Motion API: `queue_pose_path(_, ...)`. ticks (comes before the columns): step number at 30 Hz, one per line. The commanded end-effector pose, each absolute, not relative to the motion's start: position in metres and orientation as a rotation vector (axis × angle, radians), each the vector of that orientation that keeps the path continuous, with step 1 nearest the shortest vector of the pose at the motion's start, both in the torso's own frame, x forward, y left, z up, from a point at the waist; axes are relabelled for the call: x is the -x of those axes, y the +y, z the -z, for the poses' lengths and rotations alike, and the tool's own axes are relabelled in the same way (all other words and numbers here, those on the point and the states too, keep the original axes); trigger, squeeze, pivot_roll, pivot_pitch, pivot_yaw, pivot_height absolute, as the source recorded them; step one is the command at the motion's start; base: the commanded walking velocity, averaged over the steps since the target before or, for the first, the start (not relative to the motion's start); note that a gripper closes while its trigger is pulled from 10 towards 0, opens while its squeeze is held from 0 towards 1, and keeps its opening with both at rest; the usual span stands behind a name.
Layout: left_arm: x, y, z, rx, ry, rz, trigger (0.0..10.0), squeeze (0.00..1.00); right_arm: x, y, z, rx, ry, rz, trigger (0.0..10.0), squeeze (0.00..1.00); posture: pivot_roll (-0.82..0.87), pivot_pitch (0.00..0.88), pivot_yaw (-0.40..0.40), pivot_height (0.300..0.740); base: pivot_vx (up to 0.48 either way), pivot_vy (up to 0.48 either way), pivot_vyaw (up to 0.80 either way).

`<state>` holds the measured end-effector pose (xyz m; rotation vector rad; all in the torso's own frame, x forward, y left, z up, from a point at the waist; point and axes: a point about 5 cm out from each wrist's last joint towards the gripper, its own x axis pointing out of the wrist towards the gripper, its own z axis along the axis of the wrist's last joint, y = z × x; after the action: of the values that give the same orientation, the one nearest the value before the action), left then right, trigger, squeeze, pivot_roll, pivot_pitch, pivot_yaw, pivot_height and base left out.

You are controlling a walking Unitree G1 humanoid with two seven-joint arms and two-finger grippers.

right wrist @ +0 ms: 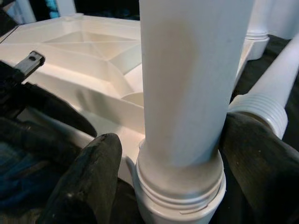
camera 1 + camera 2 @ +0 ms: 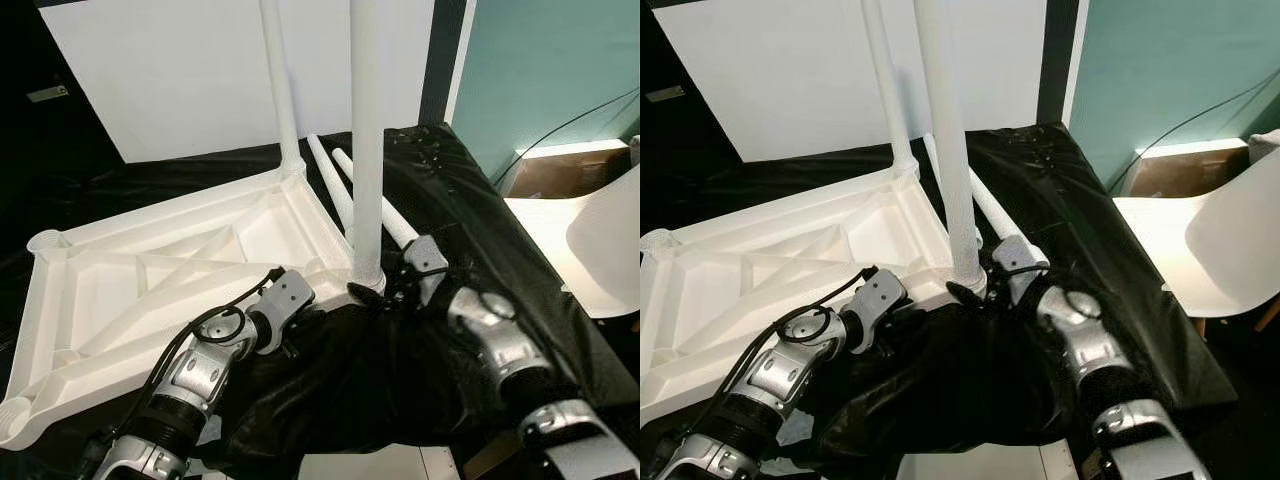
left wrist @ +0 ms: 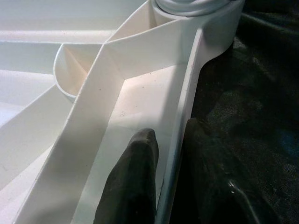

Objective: Building children table

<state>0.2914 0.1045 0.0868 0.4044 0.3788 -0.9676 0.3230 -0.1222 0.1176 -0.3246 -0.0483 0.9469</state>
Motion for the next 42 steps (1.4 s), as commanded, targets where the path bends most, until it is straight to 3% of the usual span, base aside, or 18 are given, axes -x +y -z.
queue_pose_path(1, -0.273, 0.104, -0.052, -0.391, 0.561, 1.045, 10.0, 0.00, -0.320, -0.111, -0.116, 0.363, -0.046, -1.043, 10.0, 0.00, -0.02, 0.000, 0.042, 0.740, 0.000, 0.000, 0.00)
queue_pose_path(7, -0.270, 0.108, -0.050, -0.383, 0.565, 1.029, 10.0, 0.00, -0.331, -0.118, -0.119, 0.446, -0.013, -1.070, 10.0, 0.00, 0.00, 0.000, 0.035, 0.740, 0.000, 0.000, 0.00)
queue_pose_path(8, -0.269, 0.109, -0.050, -0.382, 0.567, 1.027, 10.0, 0.00, -0.333, -0.119, -0.120, 0.450, -0.006, -1.074, 0.0, 0.00, 0.00, 0.000, 0.034, 0.740, 0.000, 0.000, 0.00)
queue_pose_path(18, -0.269, 0.109, -0.051, -0.378, 0.561, 1.019, 10.0, 0.00, -0.332, -0.117, -0.112, 0.334, 0.002, -0.984, 0.0, 0.00, 0.00, 0.000, 0.028, 0.740, 0.000, 0.000, 0.00)
queue_pose_path(20, -0.270, 0.109, -0.051, -0.378, 0.560, 1.018, 10.0, 0.00, -0.332, -0.114, -0.110, 0.301, -0.023, -0.884, 0.0, 0.00, 0.00, 0.000, 0.028, 0.740, 0.000, 0.000, 0.00)
queue_pose_path(23, -0.271, 0.108, -0.052, -0.378, 0.557, 1.015, 10.0, 0.00, -0.324, -0.115, -0.104, 0.267, -0.137, -0.446, 0.0, 0.00, 0.00, 0.000, 0.025, 0.740, 0.000, 0.000, 0.00)
queue_pose_path(34, -0.275, 0.108, -0.055, -0.388, 0.551, 1.021, 10.0, 0.00, -0.310, -0.119, -0.091, 0.210, -0.116, -0.222, 0.0, 0.00, -0.01, 0.000, 0.038, 0.740, 0.000, 0.000, 0.00)
queue_pose_path(35, -0.275, 0.109, -0.055, -0.389, 0.552, 1.022, 10.0, 0.00, -0.310, -0.115, -0.090, 0.210, -0.109, -0.239, 1.1, 0.00, -0.01, 0.000, 0.040, 0.740, 0.000, 0.000, 0.00)
queue_pose_path(36, -0.275, 0.109, -0.055, -0.389, 0.552, 1.022, 10.0, 0.00, -0.310, -0.115, -0.090, 0.210, -0.109, -0.239, 1.1, 0.00, -0.01, 0.000, 0.040, 0.740, 0.000, 0.000, 0.00)
queue_pose_path(37, -0.275, 0.109, -0.055, -0.390, 0.553, 1.022, 10.0, 0.00, -0.309, -0.112, -0.090, 0.220, -0.111, -0.248, 10.0, 0.00, -0.02, 0.000, 0.040, 0.740, 0.000, 0.000, 0.00)
queue_pose_path(38, -0.275, 0.109, -0.055, -0.390, 0.554, 1.022, 10.0, 0.00, -0.309, -0.109, -0.090, 0.226, -0.111, -0.269, 10.0, 0.00, -0.02, 0.000, 0.040, 0.740, 0.000, 0.000, 0.00)
queue_pose_path(39, -0.275, 0.109, -0.055, -0.389, 0.555, 1.023, 10.0, 0.00, -0.309, -0.105, -0.091, 0.204, -0.117, -0.318, 10.0, 1.00, -0.02, 0.000, 0.038, 0.740, 0.000, 0.000, 0.00)
queue_pose_path(42, -0.275, 0.107, -0.055, -0.388, 0.555, 1.024, 10.0, 0.00, -0.310, -0.101, -0.095, 0.163, -0.119, -0.402, 10.0, 1.00, -0.02, 0.000, 0.038, 0.740, 0.000, 0.000, 0.00)
